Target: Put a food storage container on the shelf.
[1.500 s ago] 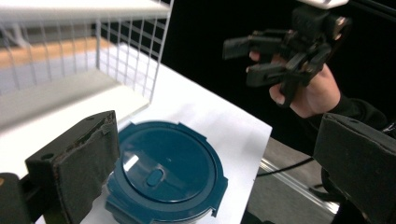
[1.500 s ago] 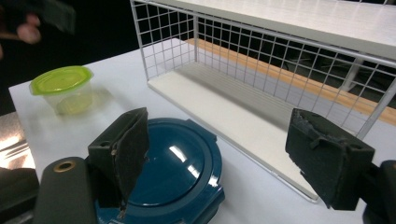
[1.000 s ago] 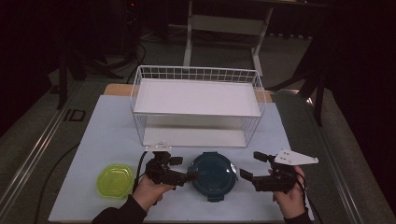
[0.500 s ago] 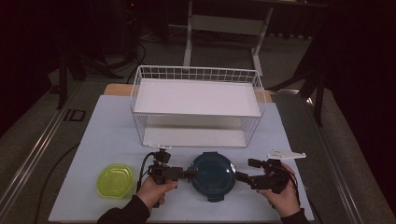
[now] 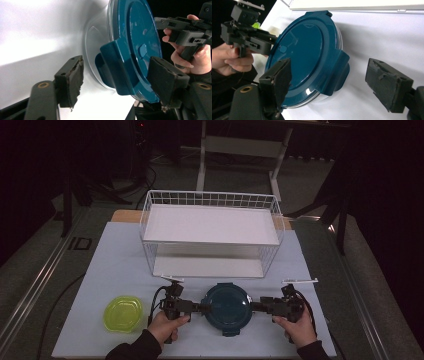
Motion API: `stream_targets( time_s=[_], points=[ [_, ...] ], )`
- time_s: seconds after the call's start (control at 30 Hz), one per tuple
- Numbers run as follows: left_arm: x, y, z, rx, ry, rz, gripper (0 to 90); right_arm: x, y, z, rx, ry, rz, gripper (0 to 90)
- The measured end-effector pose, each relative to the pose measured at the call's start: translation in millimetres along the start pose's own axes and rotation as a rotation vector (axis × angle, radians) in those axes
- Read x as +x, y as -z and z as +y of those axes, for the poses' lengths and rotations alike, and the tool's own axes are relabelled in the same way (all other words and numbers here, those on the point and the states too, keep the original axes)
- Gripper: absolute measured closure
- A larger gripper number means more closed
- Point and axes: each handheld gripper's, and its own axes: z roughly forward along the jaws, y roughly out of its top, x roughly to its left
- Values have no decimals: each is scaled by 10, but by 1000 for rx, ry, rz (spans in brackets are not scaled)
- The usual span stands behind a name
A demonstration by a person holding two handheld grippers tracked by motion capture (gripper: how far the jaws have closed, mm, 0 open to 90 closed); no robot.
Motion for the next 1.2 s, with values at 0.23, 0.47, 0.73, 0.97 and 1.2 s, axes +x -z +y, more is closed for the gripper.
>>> stream_targets(
  time_s=[0.23, 0.47, 0.73, 0.97, 1.2],
  points=[
    [12, -24, 1, 17, 25, -22, 414, -58, -14, 14, 38, -84, 9, 360],
    [23, -6, 9, 14, 35, -28, 489, -162, -47, 25, 90, -205, 43, 455],
    [36, -11, 7, 20, 53, -40, 488, -260, -115, 19, 143, -301, 98, 471],
    [77, -20, -2, 29, 81, -71, 484, -275, -222, 18, 195, -343, 139, 486],
    [79, -22, 7, 41, 77, -77, 492, -238, -213, 23, 194, -356, 129, 519]
  ],
)
